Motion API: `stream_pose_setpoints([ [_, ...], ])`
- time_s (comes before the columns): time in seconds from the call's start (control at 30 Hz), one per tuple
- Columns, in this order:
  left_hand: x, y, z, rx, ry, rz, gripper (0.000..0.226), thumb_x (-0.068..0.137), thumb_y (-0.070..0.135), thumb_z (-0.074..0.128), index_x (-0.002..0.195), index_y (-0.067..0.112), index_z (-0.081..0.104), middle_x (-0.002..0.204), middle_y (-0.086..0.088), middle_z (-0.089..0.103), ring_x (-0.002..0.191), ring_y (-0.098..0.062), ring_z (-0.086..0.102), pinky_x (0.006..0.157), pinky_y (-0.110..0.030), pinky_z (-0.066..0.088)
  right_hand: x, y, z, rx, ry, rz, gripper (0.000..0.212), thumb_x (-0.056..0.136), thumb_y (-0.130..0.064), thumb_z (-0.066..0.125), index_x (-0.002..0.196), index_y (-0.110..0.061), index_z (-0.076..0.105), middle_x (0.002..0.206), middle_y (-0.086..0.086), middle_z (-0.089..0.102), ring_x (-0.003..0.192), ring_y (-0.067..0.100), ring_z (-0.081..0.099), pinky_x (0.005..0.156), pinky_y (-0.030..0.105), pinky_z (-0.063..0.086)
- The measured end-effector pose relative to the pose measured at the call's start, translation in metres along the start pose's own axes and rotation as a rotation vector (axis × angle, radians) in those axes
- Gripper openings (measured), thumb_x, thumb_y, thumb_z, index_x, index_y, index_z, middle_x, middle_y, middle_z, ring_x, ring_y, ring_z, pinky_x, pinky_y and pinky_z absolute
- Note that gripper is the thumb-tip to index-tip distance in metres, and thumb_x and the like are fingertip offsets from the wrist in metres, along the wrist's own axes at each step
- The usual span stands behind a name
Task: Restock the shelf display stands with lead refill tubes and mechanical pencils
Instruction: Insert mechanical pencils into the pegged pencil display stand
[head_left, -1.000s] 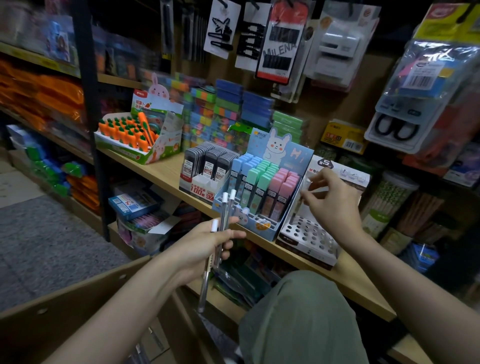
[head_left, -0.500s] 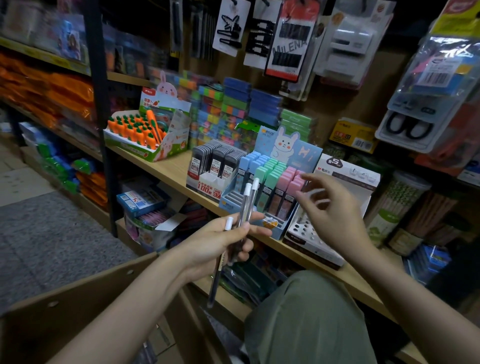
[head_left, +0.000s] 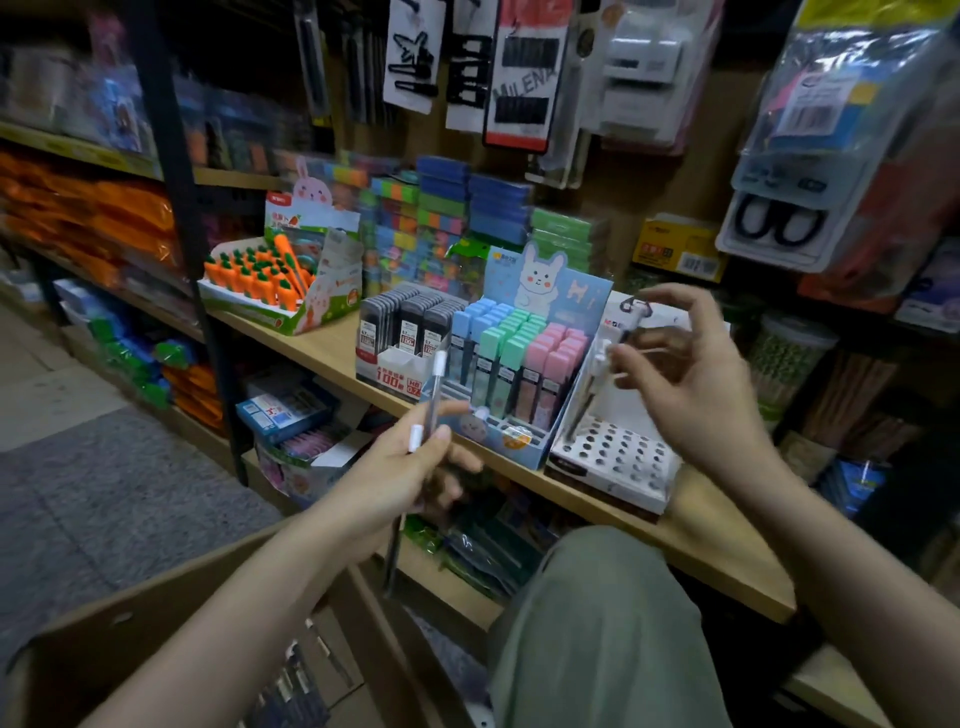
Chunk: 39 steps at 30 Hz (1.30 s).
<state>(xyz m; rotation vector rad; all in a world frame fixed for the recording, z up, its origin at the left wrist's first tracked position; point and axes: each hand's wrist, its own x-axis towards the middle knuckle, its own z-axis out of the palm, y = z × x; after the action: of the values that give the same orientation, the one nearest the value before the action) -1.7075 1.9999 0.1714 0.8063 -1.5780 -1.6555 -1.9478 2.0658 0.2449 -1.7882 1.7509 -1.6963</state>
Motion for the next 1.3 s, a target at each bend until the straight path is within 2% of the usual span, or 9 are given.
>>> stream_pose_setpoints([
  [0.13,0.005,-0.003,0.004,-0.024,0.038,-0.031,0.026,0.104,0.024,0.038,0.124,0.030,0.054,0.061,0.006,0.044,0.047,-0.006,0.028,0.044,-0.020,0.024,0.011,0.027,-0.032,-0.294,0.127,-0.100,0.040,0.089,-0.016,0.068,0.113,-0.040,0.046,0.082,-0.014,0.067,0.076,-0.003,0.066,0.068,0.020,0.057],
  [0.3,0.016,0.009,0.031,-0.252,0.056,-0.112,0.036,0.098,0.002,0.046,0.127,0.024,0.051,0.064,0.003,0.048,0.052,-0.009,0.037,0.049,-0.022,0.031,0.022,0.051,-0.018,-0.285,0.101,-0.072,0.039,0.090,-0.010,0.065,0.116,-0.032,0.046,0.081,-0.009,0.066,0.077,0.005,0.065,0.072,0.035,0.058],
  [0.47,0.021,0.015,0.046,-0.303,0.009,-0.117,0.050,0.093,-0.012,0.036,0.133,0.017,0.046,0.078,-0.005,0.053,0.065,-0.014,0.043,0.061,-0.029,0.032,0.026,0.066,-0.006,-0.322,0.064,-0.115,0.040,0.090,-0.010,0.066,0.116,-0.032,0.046,0.072,-0.017,0.058,0.072,-0.002,0.061,0.058,0.018,0.045],
  [0.57,0.022,0.014,0.050,-0.324,0.011,-0.118,0.047,0.095,-0.010,0.037,0.134,0.015,0.046,0.082,-0.008,0.062,0.069,-0.016,0.053,0.065,-0.031,0.045,0.025,0.074,-0.003,-0.328,0.059,-0.088,0.039,0.090,-0.011,0.065,0.119,-0.030,0.047,0.075,-0.016,0.058,0.072,0.006,0.060,0.065,0.023,0.043],
  [0.67,0.021,0.012,0.051,-0.356,0.009,-0.145,0.043,0.098,-0.003,0.042,0.133,0.022,0.047,0.099,-0.013,0.068,0.069,-0.018,0.062,0.068,-0.039,0.057,0.026,0.076,-0.002,-0.306,0.069,-0.071,0.038,0.090,-0.011,0.066,0.119,-0.030,0.049,0.076,-0.020,0.057,0.073,-0.006,0.057,0.061,0.012,0.039],
  [0.77,0.022,0.009,0.054,-0.285,-0.006,-0.141,0.045,0.101,0.001,0.040,0.136,0.028,0.044,0.095,-0.009,0.067,0.056,-0.011,0.049,0.050,-0.023,0.044,0.029,0.076,-0.001,-0.285,0.059,-0.026,0.036,0.091,-0.012,0.065,0.118,-0.030,0.049,0.077,-0.019,0.058,0.077,0.008,0.062,0.068,0.021,0.045],
  [0.87,0.026,0.006,0.057,-0.250,0.018,-0.123,0.045,0.102,0.002,0.038,0.139,0.026,0.041,0.081,-0.003,0.059,0.053,-0.008,0.034,0.046,-0.020,0.029,0.033,0.074,0.001,-0.298,0.055,0.008,0.035,0.091,-0.012,0.064,0.117,-0.031,0.050,0.078,-0.018,0.057,0.081,0.013,0.062,0.072,0.025,0.045],
  [1.03,0.025,0.007,0.060,-0.244,-0.006,-0.144,0.043,0.099,-0.005,0.037,0.133,0.019,0.047,0.090,-0.008,0.062,0.061,-0.011,0.041,0.050,-0.022,0.032,0.036,0.070,0.006,-0.293,0.071,0.045,0.033,0.085,-0.010,0.072,0.110,-0.028,0.061,0.086,-0.006,0.067,0.080,0.010,0.067,0.078,0.037,0.059],
  [1.3,0.018,0.002,0.060,-0.239,-0.090,-0.052,0.030,0.099,-0.004,0.041,0.127,0.006,0.046,0.104,-0.012,0.070,0.063,-0.010,0.051,0.052,-0.019,0.041,0.037,0.073,0.012,-0.254,0.128,0.125,0.039,0.081,-0.009,0.076,0.104,-0.039,0.063,0.080,-0.017,0.063,0.078,0.000,0.063,0.078,0.036,0.059],
])
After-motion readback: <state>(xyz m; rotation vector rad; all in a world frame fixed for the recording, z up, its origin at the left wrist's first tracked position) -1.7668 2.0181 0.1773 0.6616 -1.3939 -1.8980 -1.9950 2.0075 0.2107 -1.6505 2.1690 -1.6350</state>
